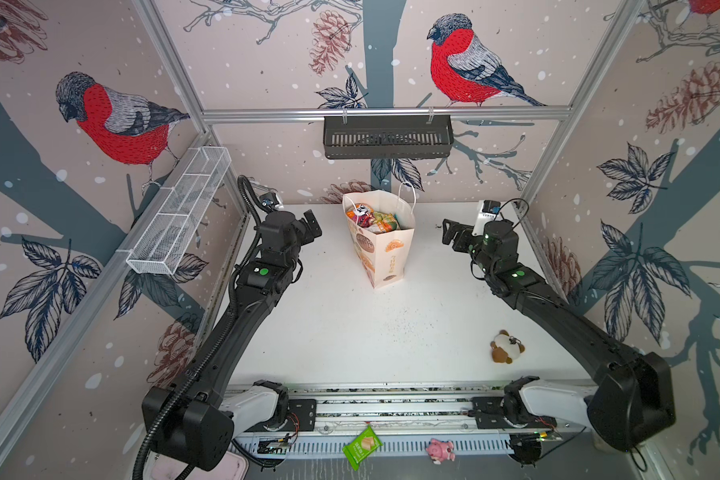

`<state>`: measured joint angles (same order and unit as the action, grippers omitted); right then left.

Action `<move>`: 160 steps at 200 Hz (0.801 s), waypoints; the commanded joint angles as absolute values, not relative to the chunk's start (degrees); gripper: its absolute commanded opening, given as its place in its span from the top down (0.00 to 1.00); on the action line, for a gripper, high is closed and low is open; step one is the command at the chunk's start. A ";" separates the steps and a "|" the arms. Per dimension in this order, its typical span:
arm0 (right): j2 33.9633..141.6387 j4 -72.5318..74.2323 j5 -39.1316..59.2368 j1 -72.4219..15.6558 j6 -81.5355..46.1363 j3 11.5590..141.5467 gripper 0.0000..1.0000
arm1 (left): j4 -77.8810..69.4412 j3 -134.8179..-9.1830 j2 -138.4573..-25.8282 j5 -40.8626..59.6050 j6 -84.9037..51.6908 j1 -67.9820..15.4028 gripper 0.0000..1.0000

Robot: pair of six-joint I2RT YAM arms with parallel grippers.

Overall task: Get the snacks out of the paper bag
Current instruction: 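Raise both arms and move both grippers toward the paper bag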

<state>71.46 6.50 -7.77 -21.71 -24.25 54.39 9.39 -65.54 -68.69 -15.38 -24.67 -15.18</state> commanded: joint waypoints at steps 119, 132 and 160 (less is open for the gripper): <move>61.05 5.11 -4.96 -23.03 -23.02 48.84 0.00 | 13.21 -84.90 -88.93 12.96 -33.26 -10.39 0.18; 60.28 4.80 -5.26 -23.05 -22.87 48.16 0.00 | 13.92 -86.75 -91.14 13.78 -32.58 -10.11 0.19; 59.83 3.54 -6.05 -23.01 -22.44 47.98 0.00 | 16.96 -91.39 -96.59 16.55 -30.45 -10.10 0.22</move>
<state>60.27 4.34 -4.64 -23.03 -23.57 48.14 14.31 -88.47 -93.67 12.78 -32.01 -10.28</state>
